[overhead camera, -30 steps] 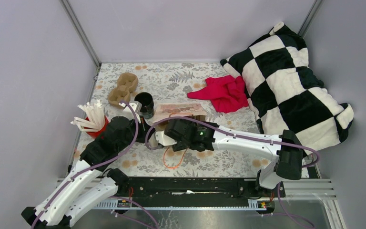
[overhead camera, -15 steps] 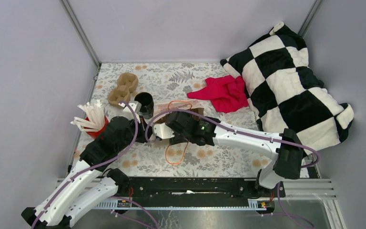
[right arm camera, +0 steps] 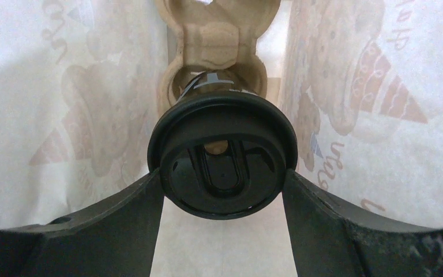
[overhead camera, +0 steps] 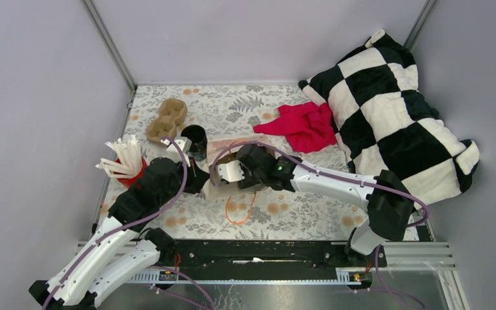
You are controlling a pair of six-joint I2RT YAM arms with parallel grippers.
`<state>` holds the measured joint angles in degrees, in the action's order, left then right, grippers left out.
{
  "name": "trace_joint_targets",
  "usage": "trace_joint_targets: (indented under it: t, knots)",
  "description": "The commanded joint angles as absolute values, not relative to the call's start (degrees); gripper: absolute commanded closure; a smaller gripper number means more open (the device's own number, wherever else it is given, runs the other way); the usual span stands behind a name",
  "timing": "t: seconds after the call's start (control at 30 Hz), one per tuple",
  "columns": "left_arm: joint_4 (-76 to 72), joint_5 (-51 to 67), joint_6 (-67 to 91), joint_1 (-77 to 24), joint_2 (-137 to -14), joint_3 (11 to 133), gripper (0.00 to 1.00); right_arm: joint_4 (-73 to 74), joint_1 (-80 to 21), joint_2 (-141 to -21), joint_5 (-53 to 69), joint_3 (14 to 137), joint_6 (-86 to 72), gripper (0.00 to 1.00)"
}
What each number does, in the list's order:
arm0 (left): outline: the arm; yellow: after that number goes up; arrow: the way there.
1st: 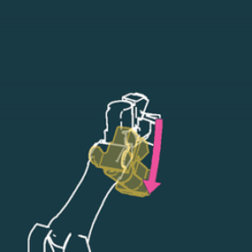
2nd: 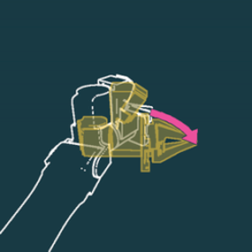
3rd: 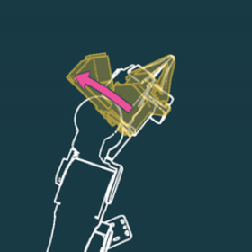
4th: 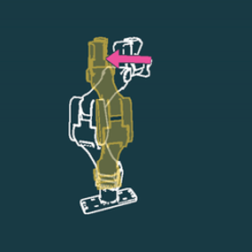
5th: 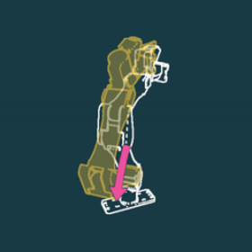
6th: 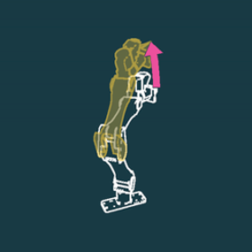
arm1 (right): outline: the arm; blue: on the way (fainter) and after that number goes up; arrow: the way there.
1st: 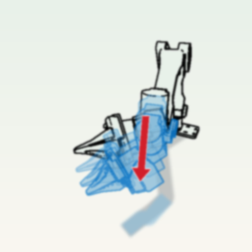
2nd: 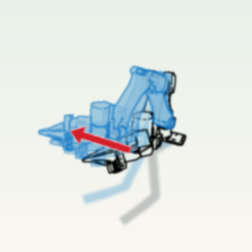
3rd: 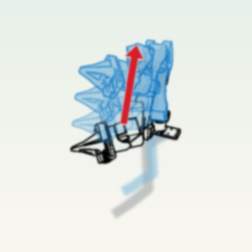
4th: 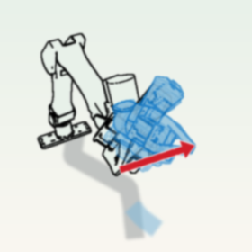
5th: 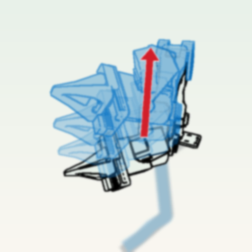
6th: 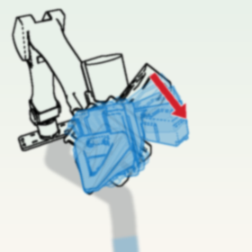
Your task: Pack the takeout coffee
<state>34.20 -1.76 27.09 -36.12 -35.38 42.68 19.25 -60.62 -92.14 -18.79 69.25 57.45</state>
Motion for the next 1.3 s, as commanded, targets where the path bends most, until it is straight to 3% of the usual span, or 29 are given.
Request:
trace_joint_targets:
  t: [0.0,0.37,1.03,1.27]
  knots:
    - [33.7,-1.7,28.0,-36.3,-35.7,44.8,0.98,11.9,-58.8,-91.3,-12.8,69.5,61.7,0.66]
    - [34.1,-1.3,27.4,-36.3,-36.3,46.3,0.98,10.2,-56.2,-94.8,-13.8,68.7,64.1,0.66]
    - [34.8,1.8,27.4,-36.3,-39.8,49.5,0.97,10.0,-54.2,-97.3,-9.0,66.2,54.5,0.64]
    - [35.5,2.8,28.4,-36.3,-41.0,50.7,0.97,1.8,-54.2,-98.3,-13.4,63.3,52.3,0.64]
